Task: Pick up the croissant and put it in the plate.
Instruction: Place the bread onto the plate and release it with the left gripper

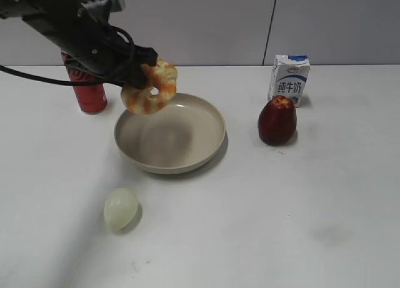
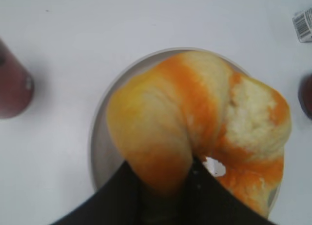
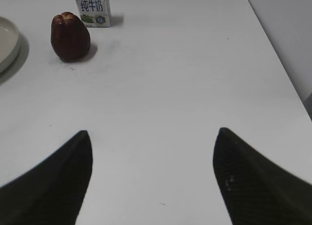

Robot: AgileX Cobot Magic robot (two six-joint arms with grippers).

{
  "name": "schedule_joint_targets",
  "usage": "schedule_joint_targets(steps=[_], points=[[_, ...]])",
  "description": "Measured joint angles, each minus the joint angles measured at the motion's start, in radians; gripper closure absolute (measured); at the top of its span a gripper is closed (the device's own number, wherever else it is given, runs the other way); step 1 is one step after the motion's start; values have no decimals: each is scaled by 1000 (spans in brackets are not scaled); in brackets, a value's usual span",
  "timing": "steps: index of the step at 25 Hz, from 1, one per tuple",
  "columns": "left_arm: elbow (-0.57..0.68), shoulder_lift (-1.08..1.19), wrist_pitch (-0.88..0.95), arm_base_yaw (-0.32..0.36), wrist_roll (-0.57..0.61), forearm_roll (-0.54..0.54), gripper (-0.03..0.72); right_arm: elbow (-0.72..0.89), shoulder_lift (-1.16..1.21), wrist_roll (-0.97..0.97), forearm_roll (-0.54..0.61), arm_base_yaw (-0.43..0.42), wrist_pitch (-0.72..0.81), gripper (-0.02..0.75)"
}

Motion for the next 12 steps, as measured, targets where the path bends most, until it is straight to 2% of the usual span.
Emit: schedule_joint_targets(steps=[5,8,10,12], points=[[-17,106,1,-32,0,7,531,0,0,0,0,0,0,154],[-17,138,-5,-37,0,13,351,0,0,0,0,0,0,153],[-19,142,-5,-37,0,15,149,0,0,0,0,0,0,153],[-35,141,11,-37,0,18,73,0,0,0,0,0,0,153]])
